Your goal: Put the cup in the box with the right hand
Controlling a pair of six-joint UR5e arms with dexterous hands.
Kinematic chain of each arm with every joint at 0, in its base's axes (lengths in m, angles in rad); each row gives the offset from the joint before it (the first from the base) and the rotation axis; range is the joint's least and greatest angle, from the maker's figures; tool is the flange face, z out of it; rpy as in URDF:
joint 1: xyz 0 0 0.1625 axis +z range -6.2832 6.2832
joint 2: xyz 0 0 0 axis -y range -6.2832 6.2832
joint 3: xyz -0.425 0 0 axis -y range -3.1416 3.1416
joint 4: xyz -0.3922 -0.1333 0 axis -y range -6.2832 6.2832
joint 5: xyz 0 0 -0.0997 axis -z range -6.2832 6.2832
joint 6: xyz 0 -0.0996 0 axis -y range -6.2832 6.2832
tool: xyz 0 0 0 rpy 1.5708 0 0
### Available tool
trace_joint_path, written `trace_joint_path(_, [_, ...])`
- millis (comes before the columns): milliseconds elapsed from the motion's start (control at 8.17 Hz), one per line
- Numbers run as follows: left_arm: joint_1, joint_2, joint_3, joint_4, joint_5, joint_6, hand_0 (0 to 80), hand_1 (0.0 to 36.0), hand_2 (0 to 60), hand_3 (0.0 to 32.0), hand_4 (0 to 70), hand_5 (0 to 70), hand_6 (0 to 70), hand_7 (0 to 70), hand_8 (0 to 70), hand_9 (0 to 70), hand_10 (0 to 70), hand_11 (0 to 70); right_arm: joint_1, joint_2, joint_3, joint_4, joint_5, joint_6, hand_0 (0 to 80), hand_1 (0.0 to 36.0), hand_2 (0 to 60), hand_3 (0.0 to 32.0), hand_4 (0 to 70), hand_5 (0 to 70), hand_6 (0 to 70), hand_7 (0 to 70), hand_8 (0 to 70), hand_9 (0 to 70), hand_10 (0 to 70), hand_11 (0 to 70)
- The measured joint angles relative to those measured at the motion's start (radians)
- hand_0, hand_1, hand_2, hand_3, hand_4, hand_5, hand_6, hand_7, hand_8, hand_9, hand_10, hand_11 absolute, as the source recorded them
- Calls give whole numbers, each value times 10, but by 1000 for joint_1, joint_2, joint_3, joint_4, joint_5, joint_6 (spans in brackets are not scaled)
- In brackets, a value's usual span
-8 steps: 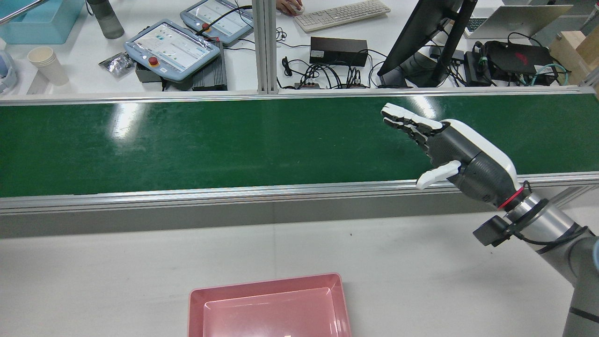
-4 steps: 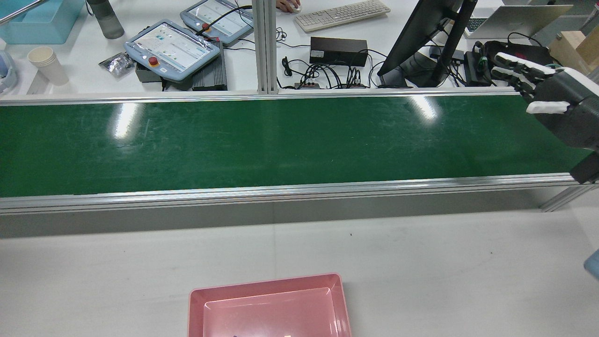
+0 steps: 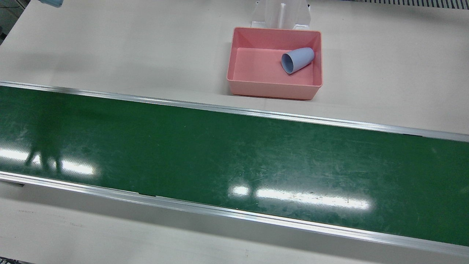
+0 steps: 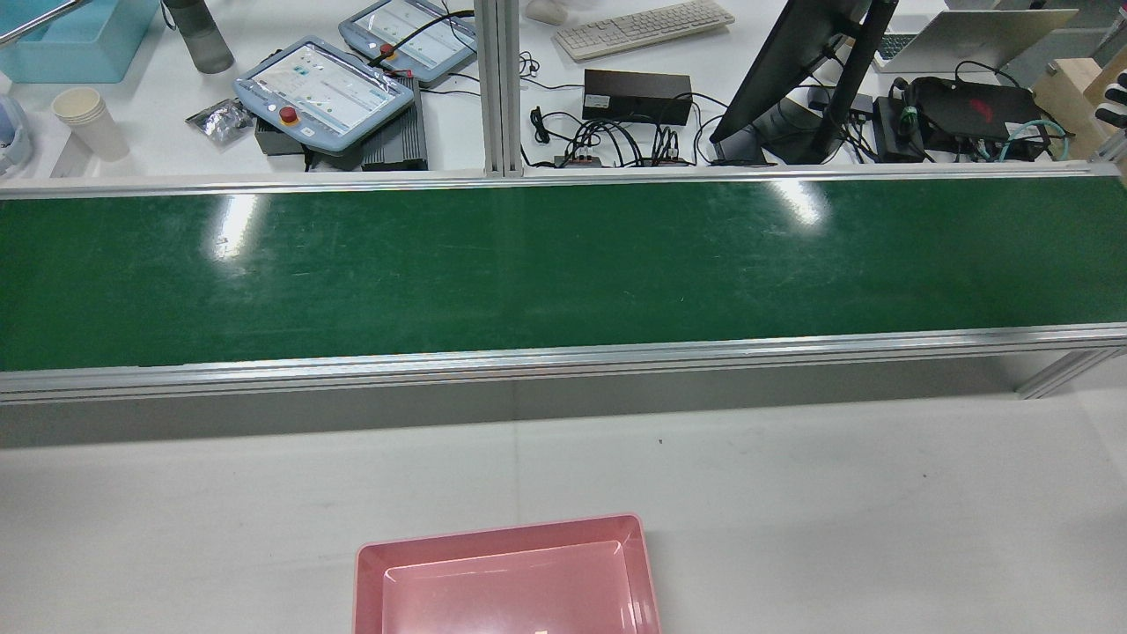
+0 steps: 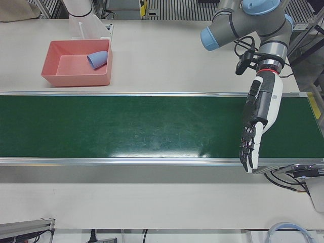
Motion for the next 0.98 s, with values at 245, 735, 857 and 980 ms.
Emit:
trace_joint_path(245, [0, 0, 0, 0, 0, 0, 0, 0, 0, 0, 0, 0, 0, 0, 0, 0, 0, 0, 57, -1, -52, 50, -21, 2, 467, 129, 42, 0, 0, 53, 79, 281, 128, 192, 8, 23])
trace_joint_path(735, [-1, 0, -1, 0, 0, 0, 0, 0, 0, 0, 0, 0, 0, 0, 0, 0, 0, 0, 79, -20, -68, 78, -27, 5, 468, 131, 42, 0, 0, 54, 77, 277, 126, 189, 0, 12])
trace_joint_path(857, [-1, 0, -1, 1, 0, 0, 0, 0, 0, 0, 0, 0, 0, 0, 0, 0, 0, 0, 81, -26, -69, 78, -28, 5, 467, 131, 42, 0, 0, 54, 76, 273, 125, 186, 0, 11])
trace_joint_path(980, [-1, 0, -1, 1, 0, 0, 0, 0, 0, 0, 0, 0, 0, 0, 0, 0, 0, 0, 83, -29, -71, 78, -28, 5, 466, 131, 44, 0, 0, 53, 78, 282, 128, 192, 0, 12])
